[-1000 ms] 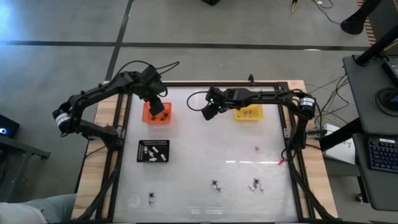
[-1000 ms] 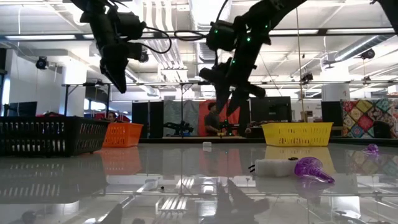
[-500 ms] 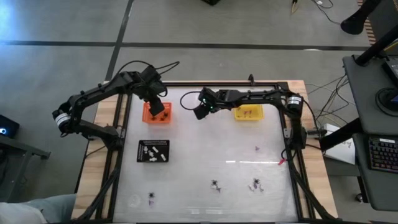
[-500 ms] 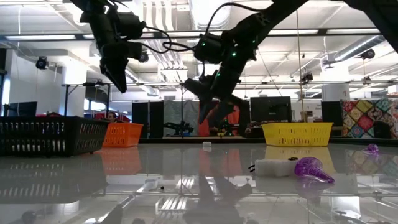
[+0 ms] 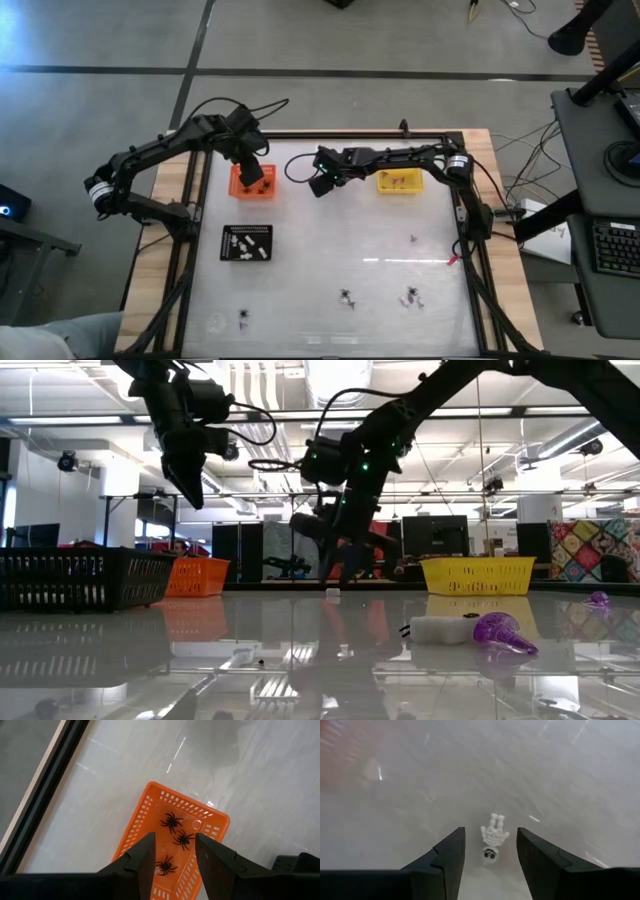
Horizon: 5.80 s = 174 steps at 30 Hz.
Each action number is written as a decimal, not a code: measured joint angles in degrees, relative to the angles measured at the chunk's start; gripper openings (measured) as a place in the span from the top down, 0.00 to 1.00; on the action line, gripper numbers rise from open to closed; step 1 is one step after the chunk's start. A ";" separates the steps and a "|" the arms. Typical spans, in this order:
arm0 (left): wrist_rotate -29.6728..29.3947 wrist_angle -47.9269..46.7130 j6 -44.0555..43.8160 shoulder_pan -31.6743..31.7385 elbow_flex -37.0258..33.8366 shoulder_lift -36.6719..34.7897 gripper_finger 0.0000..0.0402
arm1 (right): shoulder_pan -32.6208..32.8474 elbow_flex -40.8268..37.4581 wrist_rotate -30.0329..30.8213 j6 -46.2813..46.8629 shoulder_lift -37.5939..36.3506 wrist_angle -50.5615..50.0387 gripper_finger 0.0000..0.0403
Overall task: Sort Halloween decoration
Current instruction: Put the white skeleton toy into the black bin, then put the violet witch hat into the yellow bin
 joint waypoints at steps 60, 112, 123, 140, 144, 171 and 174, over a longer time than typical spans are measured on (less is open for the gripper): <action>0.01 -1.74 7.32 -0.01 0.00 -0.39 0.70 | 13.46 -2.58 -8.98 13.19 -4.07 13.52 0.97; 0.02 -2.71 8.13 0.00 6.45 -6.58 0.70 | 25.16 -1.11 -14.01 10.06 -1.08 46.35 0.97; 0.02 -3.34 8.13 0.00 6.45 -6.58 0.70 | 21.64 -0.70 -10.90 8.16 -1.08 46.77 0.97; 0.00 -3.33 8.46 0.00 6.45 -6.58 0.70 | 19.79 7.86 -15.01 11.22 9.72 49.31 0.97; 0.00 -3.77 8.50 0.02 6.45 -6.58 0.70 | 19.76 13.44 -15.01 8.41 11.60 39.30 0.97; -0.02 -4.19 10.73 0.07 6.43 -6.58 0.70 | 19.50 23.74 -15.03 5.13 15.59 25.20 0.74; -0.02 -4.71 10.73 0.07 6.43 -6.58 0.70 | 19.35 26.03 -14.97 4.04 15.49 21.12 0.72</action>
